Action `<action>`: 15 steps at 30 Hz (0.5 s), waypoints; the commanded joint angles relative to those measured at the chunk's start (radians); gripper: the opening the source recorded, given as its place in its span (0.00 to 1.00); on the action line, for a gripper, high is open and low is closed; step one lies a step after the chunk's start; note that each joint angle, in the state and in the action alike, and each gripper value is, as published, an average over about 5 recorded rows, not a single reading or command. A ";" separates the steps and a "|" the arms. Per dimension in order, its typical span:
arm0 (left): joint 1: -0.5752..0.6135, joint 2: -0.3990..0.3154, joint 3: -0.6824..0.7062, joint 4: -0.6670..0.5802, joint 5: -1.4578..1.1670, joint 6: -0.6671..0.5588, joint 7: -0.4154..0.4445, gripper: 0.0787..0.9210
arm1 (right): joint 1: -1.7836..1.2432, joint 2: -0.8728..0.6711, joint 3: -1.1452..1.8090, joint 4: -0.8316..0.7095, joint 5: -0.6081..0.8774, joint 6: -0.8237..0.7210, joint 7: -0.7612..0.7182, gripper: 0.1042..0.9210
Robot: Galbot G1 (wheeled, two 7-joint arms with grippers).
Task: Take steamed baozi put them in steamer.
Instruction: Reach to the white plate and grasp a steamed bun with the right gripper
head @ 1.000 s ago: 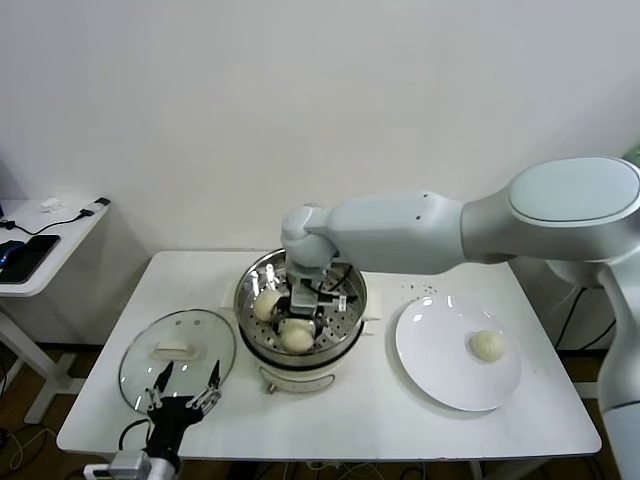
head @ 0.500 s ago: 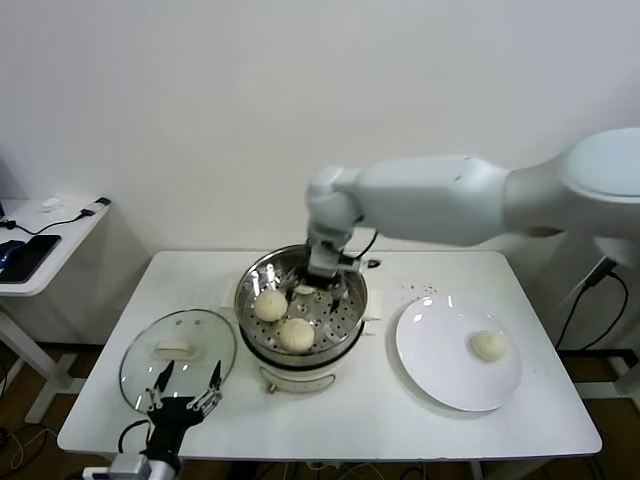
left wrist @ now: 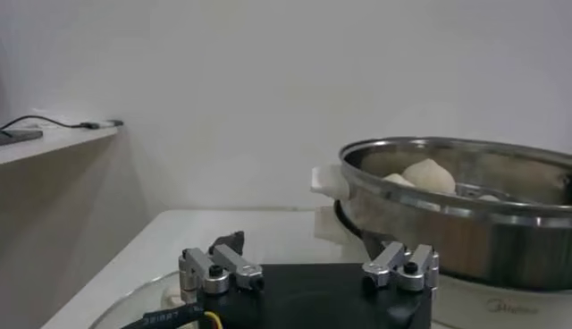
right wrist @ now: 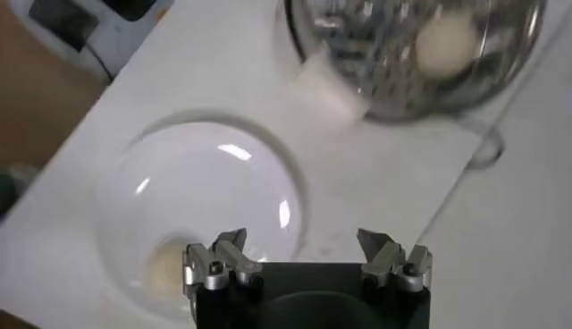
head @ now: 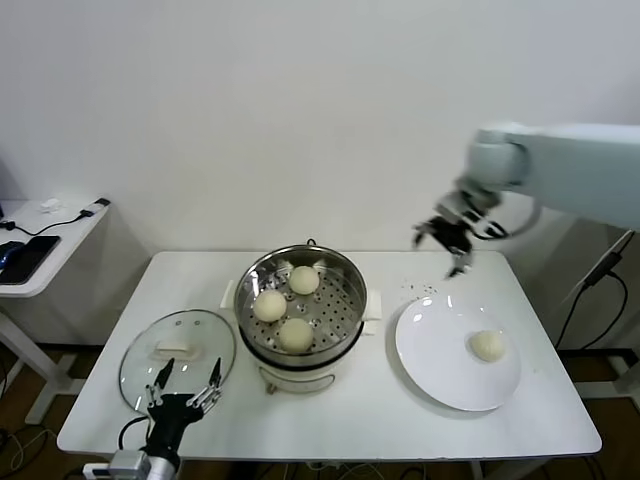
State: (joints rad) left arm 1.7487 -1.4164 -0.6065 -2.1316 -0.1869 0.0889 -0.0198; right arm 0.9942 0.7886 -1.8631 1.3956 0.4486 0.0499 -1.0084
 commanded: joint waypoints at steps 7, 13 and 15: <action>0.001 -0.017 -0.002 0.023 0.010 0.009 0.001 0.88 | -0.577 -0.293 0.353 -0.154 -0.171 -0.236 0.038 0.88; 0.011 -0.029 -0.005 0.027 0.022 0.010 0.001 0.88 | -0.720 -0.204 0.480 -0.280 -0.227 -0.216 0.041 0.88; 0.015 -0.033 -0.005 0.027 0.025 0.010 0.001 0.88 | -0.741 -0.175 0.496 -0.311 -0.237 -0.211 0.041 0.88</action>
State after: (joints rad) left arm 1.7609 -1.4435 -0.6117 -2.1083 -0.1664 0.0978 -0.0189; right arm 0.5151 0.6086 -1.5599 1.2276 0.2913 -0.1134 -0.9767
